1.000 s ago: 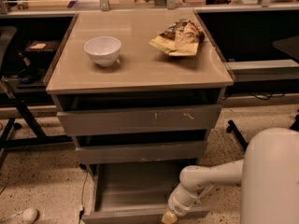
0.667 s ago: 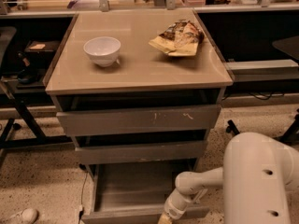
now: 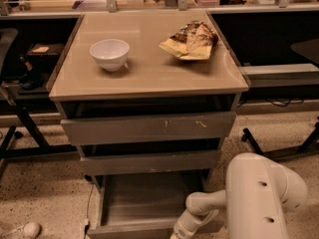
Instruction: Close bottom drawer
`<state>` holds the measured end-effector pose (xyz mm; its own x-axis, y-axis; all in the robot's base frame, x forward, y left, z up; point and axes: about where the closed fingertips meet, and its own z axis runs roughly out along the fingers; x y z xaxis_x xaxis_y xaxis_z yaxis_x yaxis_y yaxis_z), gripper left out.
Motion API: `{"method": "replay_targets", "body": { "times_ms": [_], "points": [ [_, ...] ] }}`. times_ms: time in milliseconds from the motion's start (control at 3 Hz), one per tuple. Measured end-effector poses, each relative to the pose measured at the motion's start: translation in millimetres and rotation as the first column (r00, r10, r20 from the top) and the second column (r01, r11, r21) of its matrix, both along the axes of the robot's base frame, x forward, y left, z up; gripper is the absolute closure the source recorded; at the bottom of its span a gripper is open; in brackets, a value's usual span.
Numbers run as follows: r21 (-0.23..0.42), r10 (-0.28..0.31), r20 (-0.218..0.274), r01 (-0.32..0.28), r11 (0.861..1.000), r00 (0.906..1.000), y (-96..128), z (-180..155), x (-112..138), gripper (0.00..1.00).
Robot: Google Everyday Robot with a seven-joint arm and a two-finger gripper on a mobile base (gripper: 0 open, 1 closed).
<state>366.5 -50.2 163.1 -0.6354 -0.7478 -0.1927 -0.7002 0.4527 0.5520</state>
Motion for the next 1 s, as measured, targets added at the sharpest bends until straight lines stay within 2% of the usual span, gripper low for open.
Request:
{"method": "replay_targets", "body": {
  "times_ms": [333, 667, 1000],
  "points": [
    [0.0, -0.076, 0.024, 0.076, 0.997, 0.9968, -10.6, -1.4, 16.6, 1.0],
    [-0.005, -0.121, 0.053, 0.122, 0.993, 0.9912, -21.8, 1.8, 31.1, 1.0],
    [0.019, -0.182, 0.022, 0.182, 0.983, 0.983, -27.6, 1.7, 32.9, 1.0]
  ]
}}
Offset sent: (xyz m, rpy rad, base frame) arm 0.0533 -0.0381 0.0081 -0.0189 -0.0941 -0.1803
